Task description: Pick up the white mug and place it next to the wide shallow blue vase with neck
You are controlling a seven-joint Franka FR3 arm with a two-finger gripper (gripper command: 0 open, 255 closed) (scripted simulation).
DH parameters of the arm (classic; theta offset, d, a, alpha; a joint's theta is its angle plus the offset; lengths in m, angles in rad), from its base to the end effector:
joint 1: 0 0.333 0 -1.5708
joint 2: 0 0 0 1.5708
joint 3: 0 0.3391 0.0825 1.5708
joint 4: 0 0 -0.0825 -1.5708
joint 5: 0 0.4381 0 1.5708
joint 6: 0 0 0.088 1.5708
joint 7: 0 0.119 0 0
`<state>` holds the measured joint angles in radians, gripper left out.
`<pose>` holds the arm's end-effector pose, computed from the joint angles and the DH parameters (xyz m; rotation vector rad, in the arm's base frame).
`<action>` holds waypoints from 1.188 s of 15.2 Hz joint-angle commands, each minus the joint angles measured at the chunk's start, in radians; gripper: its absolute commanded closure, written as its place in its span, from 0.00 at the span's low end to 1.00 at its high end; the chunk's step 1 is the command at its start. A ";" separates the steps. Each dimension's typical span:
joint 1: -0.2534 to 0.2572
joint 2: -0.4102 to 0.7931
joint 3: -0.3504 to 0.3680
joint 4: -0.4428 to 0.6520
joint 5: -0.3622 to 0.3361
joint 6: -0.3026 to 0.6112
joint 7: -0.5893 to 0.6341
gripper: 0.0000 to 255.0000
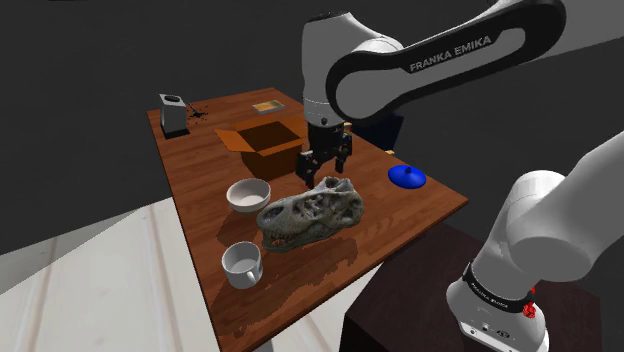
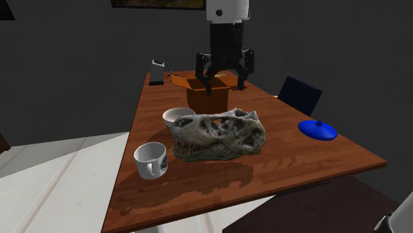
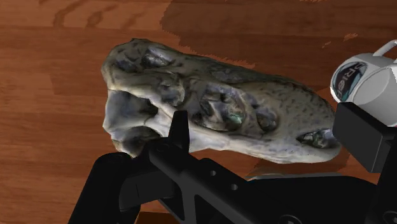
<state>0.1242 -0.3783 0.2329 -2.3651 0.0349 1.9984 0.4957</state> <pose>0.4443 0.1714 0.4540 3.0826 -0.2609 0.0378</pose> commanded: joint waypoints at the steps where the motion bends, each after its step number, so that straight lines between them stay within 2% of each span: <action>1: 0.010 0.065 0.036 0.014 -0.004 0.052 0.046 0.00; 6: 0.023 0.238 0.100 0.087 -0.050 0.147 0.149 0.00; 11: 0.048 0.425 0.143 0.192 -0.135 0.215 0.264 0.00; 18: 0.127 0.696 0.149 0.395 -0.275 0.253 0.414 0.00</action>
<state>0.2357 0.2746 0.3835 -2.0058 -0.2183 2.2485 0.8865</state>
